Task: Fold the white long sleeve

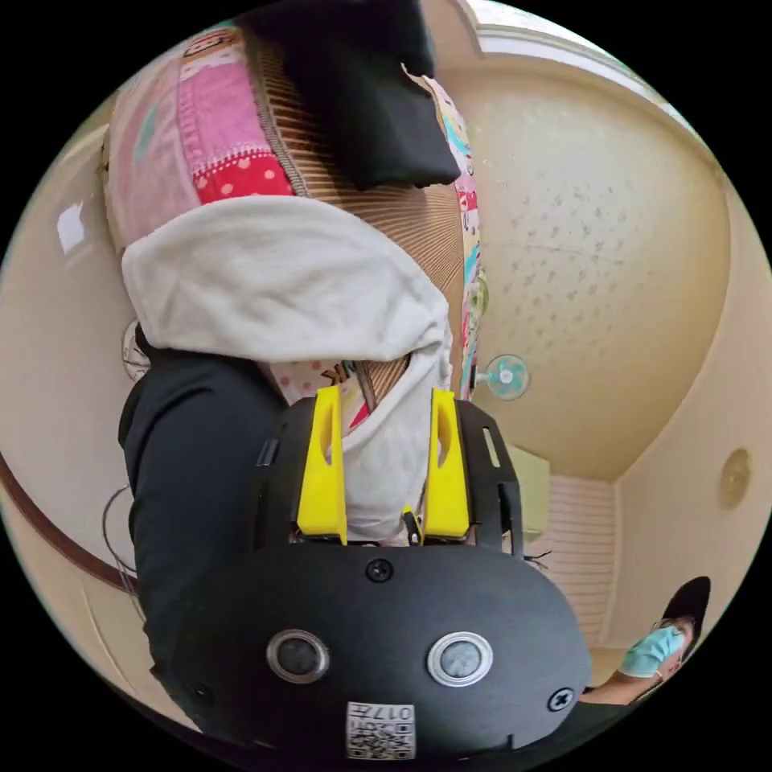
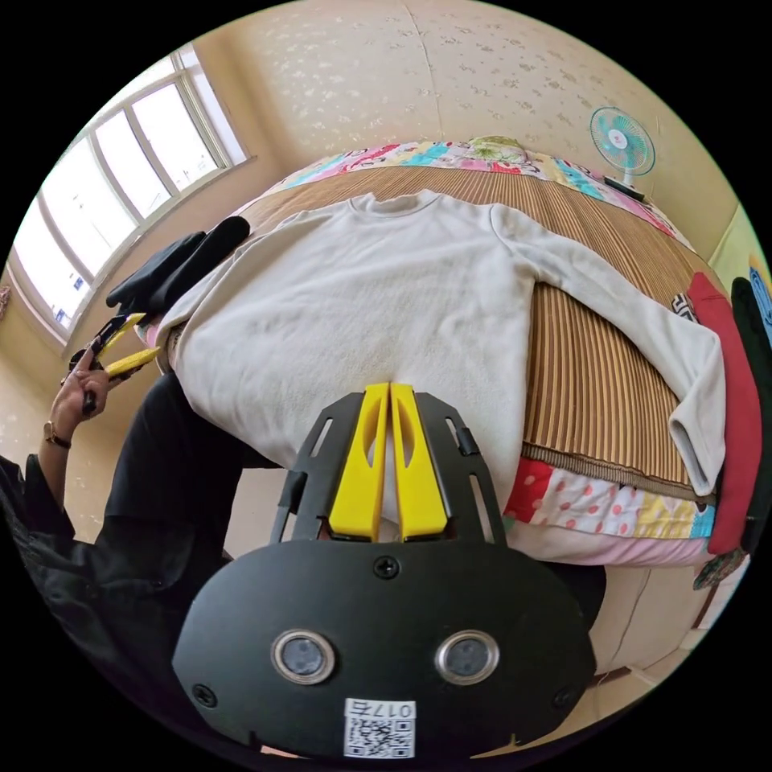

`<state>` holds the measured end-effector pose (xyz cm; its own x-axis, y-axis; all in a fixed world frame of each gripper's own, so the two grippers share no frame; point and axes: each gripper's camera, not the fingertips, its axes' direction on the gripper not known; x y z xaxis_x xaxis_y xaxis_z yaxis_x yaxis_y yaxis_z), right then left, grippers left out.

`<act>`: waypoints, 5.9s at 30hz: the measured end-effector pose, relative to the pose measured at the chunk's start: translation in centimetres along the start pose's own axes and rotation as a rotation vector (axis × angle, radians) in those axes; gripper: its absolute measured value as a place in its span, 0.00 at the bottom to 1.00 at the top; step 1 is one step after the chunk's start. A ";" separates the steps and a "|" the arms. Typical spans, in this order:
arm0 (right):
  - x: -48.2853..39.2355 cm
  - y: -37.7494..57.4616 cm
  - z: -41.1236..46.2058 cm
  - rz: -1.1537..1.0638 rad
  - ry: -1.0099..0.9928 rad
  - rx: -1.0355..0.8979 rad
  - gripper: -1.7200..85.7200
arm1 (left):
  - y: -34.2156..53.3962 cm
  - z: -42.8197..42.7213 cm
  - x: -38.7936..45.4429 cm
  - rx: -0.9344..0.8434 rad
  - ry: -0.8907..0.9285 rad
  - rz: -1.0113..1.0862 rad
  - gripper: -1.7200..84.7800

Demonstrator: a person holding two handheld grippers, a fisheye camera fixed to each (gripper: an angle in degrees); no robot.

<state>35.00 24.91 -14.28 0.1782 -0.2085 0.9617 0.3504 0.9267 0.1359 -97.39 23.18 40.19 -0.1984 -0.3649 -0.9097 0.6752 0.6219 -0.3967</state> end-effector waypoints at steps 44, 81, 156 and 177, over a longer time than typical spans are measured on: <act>15.6 1.0 -14.7 0.339 0.100 0.248 0.06 | 31.1 31.9 10.4 -0.364 -0.318 0.882 0.09; 3.7 -20.0 2.8 0.169 0.213 -0.173 0.09 | 15.7 50.8 15.9 -0.227 -0.859 0.970 0.03; 9.8 -2.3 -16.3 0.421 -0.026 0.065 0.06 | 29.5 44.7 18.4 -0.607 -0.096 1.219 0.11; 11.4 -8.0 -18.4 0.407 -0.289 0.185 0.17 | 16.8 59.5 -1.6 -0.532 -0.495 0.882 0.15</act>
<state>51.15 9.38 -8.78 -0.0043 0.2500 0.9682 0.1330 0.9598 -0.2472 -43.46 -7.08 42.30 0.5768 0.1853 -0.7956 0.0301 0.9685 0.2473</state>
